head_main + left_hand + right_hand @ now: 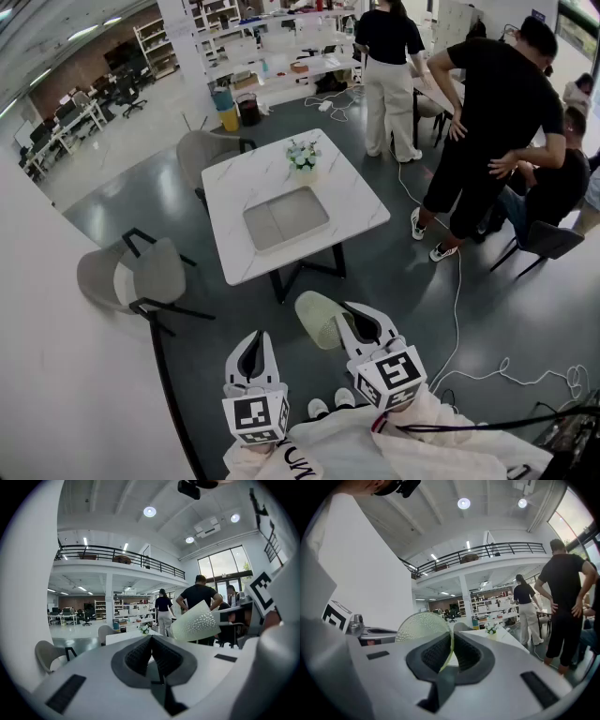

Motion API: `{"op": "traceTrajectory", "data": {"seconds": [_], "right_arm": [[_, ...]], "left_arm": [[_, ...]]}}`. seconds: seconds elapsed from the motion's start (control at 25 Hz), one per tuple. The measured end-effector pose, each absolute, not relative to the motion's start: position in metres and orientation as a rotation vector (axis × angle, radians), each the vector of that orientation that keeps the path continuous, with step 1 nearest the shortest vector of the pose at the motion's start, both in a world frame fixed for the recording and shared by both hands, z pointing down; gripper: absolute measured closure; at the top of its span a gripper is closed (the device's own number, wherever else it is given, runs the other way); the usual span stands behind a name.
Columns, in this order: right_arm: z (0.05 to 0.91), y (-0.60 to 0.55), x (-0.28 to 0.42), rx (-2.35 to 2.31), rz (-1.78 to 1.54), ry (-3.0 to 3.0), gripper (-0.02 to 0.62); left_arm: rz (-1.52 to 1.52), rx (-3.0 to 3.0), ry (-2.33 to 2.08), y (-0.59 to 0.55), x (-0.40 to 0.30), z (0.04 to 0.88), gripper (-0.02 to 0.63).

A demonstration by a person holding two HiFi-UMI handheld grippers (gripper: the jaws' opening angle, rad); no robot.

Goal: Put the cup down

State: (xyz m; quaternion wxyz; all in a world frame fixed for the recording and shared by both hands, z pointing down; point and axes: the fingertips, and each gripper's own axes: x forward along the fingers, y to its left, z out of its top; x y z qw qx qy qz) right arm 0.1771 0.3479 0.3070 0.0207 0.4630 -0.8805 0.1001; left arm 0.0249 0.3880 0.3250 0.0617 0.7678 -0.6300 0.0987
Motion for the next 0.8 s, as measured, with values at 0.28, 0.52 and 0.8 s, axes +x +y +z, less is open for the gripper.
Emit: {"op": "traceTrajectory", "data": {"seconds": [0.28, 0.52, 0.8], "right_arm": [[0.316, 0.344, 0.182, 1.435, 0.364, -2.728, 0.569], [0.318, 0.336, 0.186, 1.428, 0.381, -2.731, 0.569], [0.318, 0.326, 0.201, 1.402, 0.359, -2.754, 0.569]], "left_arm": [[0.308, 2.319, -1.899, 0.384, 0.028, 0.328, 0.595], [0.323, 2.311, -1.9, 0.378, 0.033, 0.331, 0.595], [0.324, 2.299, -1.922, 0.369, 0.048, 0.334, 0.595]]}}
